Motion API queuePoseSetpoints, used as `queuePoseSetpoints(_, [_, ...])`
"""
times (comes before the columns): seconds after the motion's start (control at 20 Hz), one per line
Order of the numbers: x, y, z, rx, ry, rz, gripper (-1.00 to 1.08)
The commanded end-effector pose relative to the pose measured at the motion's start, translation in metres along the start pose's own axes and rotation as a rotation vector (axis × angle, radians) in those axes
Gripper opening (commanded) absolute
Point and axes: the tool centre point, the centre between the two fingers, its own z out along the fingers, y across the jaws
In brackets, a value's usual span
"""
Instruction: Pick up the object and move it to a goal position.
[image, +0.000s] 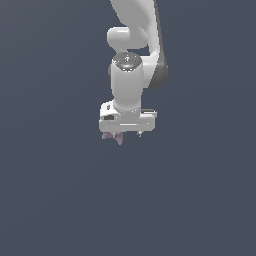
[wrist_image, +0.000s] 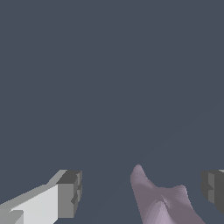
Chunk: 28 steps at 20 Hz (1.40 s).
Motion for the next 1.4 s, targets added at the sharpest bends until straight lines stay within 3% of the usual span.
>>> queuePoseSetpoints(0.0, [0.0,0.0,0.0,0.0,0.0,0.0,1.0])
queuePoseSetpoints(0.8, [0.002,0.001,-0.011,0.018,0.012,-0.024,1.0])
queuePoseSetpoints(1.35, [-0.008,0.011,-0.006,0.016,0.007,-0.149,1.0])
